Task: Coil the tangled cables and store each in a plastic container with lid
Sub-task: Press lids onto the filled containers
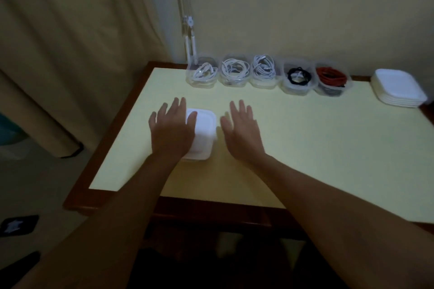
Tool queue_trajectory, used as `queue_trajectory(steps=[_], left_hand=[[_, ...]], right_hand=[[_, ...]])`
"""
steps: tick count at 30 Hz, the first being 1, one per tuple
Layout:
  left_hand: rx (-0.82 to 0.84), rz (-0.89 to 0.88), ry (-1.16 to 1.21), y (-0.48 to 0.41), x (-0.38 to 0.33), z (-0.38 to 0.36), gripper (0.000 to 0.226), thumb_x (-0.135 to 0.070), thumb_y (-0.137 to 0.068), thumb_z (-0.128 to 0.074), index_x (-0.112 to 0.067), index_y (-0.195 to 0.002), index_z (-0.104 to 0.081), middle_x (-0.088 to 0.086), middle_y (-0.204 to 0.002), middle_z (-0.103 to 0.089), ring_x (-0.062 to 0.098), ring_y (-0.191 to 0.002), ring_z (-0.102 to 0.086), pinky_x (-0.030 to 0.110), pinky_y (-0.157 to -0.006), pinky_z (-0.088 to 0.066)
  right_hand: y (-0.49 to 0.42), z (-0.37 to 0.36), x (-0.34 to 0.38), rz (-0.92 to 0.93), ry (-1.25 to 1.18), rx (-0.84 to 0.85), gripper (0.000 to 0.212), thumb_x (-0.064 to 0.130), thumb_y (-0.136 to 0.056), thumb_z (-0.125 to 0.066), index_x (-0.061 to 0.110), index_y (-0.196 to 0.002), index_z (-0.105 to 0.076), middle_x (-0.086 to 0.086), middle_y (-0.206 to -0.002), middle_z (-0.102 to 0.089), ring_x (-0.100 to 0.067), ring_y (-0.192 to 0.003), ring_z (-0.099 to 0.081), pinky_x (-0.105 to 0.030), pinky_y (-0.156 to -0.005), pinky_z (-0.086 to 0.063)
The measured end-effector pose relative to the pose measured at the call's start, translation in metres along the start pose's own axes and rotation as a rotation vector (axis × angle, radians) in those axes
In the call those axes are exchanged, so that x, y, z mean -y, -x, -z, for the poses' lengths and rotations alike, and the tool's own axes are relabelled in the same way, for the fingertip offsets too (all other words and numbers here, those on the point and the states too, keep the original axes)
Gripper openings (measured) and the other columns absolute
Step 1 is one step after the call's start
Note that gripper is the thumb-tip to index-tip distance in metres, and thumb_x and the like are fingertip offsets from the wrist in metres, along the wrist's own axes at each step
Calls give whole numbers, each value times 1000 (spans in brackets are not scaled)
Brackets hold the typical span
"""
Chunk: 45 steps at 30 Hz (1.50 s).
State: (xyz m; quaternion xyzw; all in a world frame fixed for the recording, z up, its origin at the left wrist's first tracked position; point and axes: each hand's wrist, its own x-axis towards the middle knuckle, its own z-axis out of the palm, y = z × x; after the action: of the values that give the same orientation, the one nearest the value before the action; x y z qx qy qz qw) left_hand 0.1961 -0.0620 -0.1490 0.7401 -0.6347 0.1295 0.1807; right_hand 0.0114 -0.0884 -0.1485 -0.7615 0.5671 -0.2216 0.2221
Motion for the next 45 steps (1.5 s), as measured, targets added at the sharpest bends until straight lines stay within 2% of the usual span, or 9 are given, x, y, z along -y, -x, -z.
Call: queue_trajectory(steps=[3, 6, 10, 13, 27, 31, 36, 42, 45], left_hand=[[-21, -122, 198, 4, -58, 4, 54, -43, -100, -40, -8, -136, -61, 14, -138, -61, 37, -126, -58, 53, -104, -45], [150, -206, 339, 15, -117, -2, 67, -52, -97, -30, -9, -143, -54, 14, -146, -54, 36, -134, -50, 48, -111, -37], [495, -217, 216, 41, -168, -41, 72, -63, -101, -20, -22, -160, -16, 4, -169, -10, 25, -155, -3, 47, -124, -3], [484, -235, 119, 49, -184, -57, 81, -71, -96, -11, -24, -161, -4, 2, -169, 7, 25, -154, 13, 52, -123, 8], [404, -313, 160, 13, -232, -85, 90, -76, -91, -16, -18, -160, -14, 3, -169, -7, 26, -155, 3, 52, -124, 3], [403, -307, 162, 6, -238, -87, 91, -78, -91, -15, -20, -161, -10, 1, -169, -3, 25, -155, 7, 51, -123, 4], [393, -295, 167, 2, -241, -90, 92, -78, -90, -16, -19, -161, -13, 0, -169, -6, 25, -155, 4, 51, -124, 3], [406, -291, 192, 0, -241, -90, 90, -79, -89, -14, -24, -161, -13, -1, -169, -6, 23, -155, 5, 50, -124, 5], [407, -275, 195, 0, -241, -87, 92, -79, -89, -8, -21, -161, -11, -2, -169, -6, 22, -155, 4, 48, -124, 5]], right_hand=[[25, 33, -65, -111, 235, 15, 67, 51, -106, -22, 18, -163, -8, -9, -170, 3, -30, -156, 7, -52, -125, -1], [45, 62, -129, -153, 401, 16, 68, 52, -105, -22, 18, -162, -6, -12, -170, 4, -34, -156, 7, -54, -125, -1], [60, 94, -191, -288, 480, -26, 69, 54, -104, -14, 15, -161, -11, -16, -169, -6, -36, -155, -1, -54, -125, -4], [50, 107, -214, -289, 474, -35, 69, 54, -104, -16, 16, -162, -9, -15, -169, -6, -34, -156, -2, -53, -126, -3], [-79, 130, -267, -295, 281, -369, 74, 42, -103, -35, 18, -162, 3, -19, -168, -2, -36, -153, -16, -62, -121, -16], [-100, 136, -279, -301, 256, -387, 68, 48, -103, -35, 19, -160, -12, -21, -168, -1, -37, -153, -13, -64, -120, -14], [-102, 137, -284, -284, 215, -421, 52, 47, -101, -40, 6, -135, -41, -27, -165, -10, -38, -151, -20, -61, -117, -25], [-69, 138, -276, -275, 144, -414, 54, 57, -98, -39, 13, -129, -45, -25, -165, -13, -36, -150, -25, -55, -116, -32], [-34, 138, -270, -256, 113, -416, 45, 50, -104, -41, 17, -134, -45, -19, -167, -13, -36, -151, -25, -51, -118, -31]])
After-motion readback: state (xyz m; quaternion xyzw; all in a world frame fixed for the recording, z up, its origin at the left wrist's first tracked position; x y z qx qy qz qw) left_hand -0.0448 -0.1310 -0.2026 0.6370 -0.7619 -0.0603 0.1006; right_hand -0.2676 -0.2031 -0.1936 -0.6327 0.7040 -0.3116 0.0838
